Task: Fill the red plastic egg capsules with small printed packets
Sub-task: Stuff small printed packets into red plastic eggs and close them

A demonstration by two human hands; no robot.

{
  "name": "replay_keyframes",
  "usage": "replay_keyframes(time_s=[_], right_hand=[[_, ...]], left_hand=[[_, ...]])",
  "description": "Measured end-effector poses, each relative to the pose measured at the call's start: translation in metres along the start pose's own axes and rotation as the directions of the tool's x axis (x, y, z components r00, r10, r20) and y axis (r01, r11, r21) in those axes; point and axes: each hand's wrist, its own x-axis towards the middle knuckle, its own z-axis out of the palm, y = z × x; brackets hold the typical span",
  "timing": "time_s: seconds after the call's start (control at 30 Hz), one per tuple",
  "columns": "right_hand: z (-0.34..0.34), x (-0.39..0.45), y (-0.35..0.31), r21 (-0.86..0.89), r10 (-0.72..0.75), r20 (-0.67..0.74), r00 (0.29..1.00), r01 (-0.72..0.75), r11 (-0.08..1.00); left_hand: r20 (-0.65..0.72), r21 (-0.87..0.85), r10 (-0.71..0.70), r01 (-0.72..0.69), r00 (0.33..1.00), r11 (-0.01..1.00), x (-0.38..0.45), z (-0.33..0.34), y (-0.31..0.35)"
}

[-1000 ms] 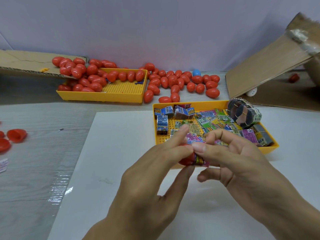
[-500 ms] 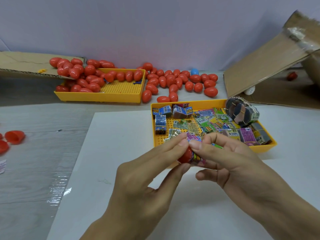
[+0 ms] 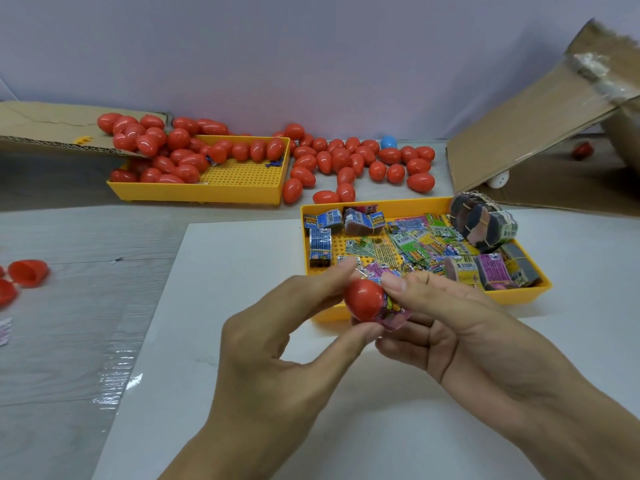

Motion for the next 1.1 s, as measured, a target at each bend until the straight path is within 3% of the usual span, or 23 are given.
replay_keyframes(time_s=[0.4, 0.57, 0.73, 0.9, 1.1], right_hand=[[-0.003, 0.003, 0.001, 0.054, 0.077, 0.016, 0.997, -0.078, 0.996], [-0.001, 0.003, 0.002, 0.018, 0.061, 0.016, 0.998, -0.061, 0.998], [0.001, -0.002, -0.003, -0.099, -0.052, 0.075, 0.996, 0.06, 0.993], [-0.001, -0.002, -0.004, -0.015, 0.075, 0.185, 0.98, -0.073, 0.997], [-0.004, -0.001, -0.001, 0.119, 0.147, 0.206, 0.967, -0.174, 0.977]], left_hand=[[-0.008, 0.019, -0.003, 0.003, 1.0, 1.0, -0.004, 0.006, -0.002], [-0.019, -0.127, -0.061, 0.058, 0.998, 0.99, -0.005, 0.007, -0.006], [-0.031, -0.248, -0.062, 0.052, 0.998, 0.967, -0.006, 0.008, -0.005], [-0.049, -0.236, -0.039, 0.026, 0.998, 0.971, -0.007, 0.01, -0.003], [-0.089, -0.293, -0.063, 0.034, 0.994, 0.955, -0.007, 0.013, -0.002]])
